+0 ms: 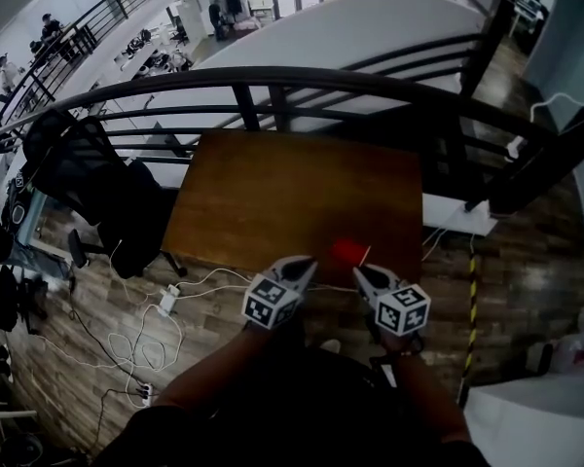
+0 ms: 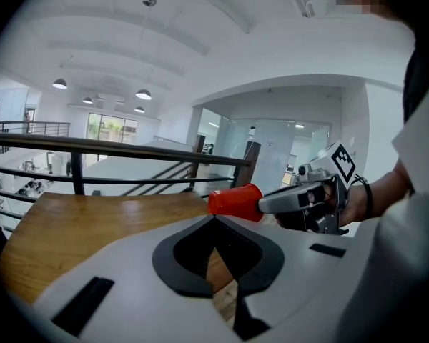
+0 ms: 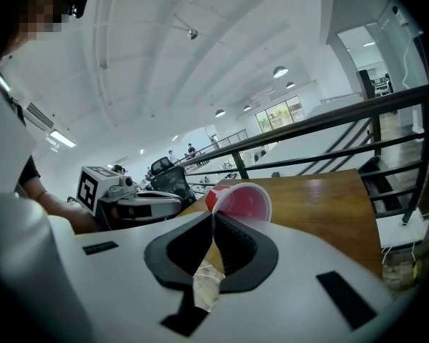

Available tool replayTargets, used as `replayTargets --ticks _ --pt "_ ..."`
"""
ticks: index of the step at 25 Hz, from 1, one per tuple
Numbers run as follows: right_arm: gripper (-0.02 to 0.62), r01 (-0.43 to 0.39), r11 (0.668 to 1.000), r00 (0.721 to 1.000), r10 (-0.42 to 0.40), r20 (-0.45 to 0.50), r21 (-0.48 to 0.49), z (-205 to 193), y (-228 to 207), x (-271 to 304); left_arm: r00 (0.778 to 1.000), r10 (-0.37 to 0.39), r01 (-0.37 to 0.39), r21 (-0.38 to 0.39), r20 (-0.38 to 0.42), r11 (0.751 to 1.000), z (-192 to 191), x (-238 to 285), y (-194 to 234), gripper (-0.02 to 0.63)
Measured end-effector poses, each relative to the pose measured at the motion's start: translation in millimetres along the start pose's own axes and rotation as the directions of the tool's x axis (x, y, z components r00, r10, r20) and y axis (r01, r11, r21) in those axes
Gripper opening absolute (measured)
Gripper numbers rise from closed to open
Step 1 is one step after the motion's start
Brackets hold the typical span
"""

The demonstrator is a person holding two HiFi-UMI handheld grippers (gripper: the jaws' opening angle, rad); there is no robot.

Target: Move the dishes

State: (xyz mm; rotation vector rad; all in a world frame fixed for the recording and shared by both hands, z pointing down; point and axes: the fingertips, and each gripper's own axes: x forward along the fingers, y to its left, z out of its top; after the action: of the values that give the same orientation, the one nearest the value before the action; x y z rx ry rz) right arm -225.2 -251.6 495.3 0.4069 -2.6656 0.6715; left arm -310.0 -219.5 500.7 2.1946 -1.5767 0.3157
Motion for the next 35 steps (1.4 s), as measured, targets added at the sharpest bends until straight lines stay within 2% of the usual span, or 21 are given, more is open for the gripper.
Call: replayTargets --ticks 6,14,19,24,30,35 --pt "0.020 0.027 1.000 1.000 -0.027 -0.009 0.006 9.0 -7.2 23.7 0.999 -0.032 0.032 -0.002 -0.006 0.999 5.6 11.4 25.3 -0.009" --pt "0.020 0.100 0.995 0.995 -0.099 -0.024 0.023 32.7 -23.2 76.8 0.994 -0.103 0.103 0.003 -0.028 0.995 20.1 31.6 88.4 -0.009" --pt "0.020 0.154 0.986 0.988 -0.154 -0.014 0.064 50.5 -31.0 112.3 0.985 -0.166 0.167 0.030 -0.042 0.985 32.6 37.6 122.0 -0.009" --pt "0.020 0.196 0.979 0.981 -0.194 -0.031 0.065 58.9 -34.6 140.5 0.974 -0.220 0.223 0.048 -0.053 0.974 38.7 47.0 142.1 -0.009" --pt "0.020 0.221 0.970 0.975 -0.215 -0.061 0.098 62.5 -54.4 160.1 0.967 -0.244 0.246 0.022 -0.073 0.969 36.8 71.4 162.1 -0.009" --pt "0.020 0.228 0.972 0.970 -0.221 -0.103 0.059 64.1 -81.6 165.0 0.969 -0.228 0.231 0.013 -0.099 0.973 30.7 96.8 166.5 -0.009"
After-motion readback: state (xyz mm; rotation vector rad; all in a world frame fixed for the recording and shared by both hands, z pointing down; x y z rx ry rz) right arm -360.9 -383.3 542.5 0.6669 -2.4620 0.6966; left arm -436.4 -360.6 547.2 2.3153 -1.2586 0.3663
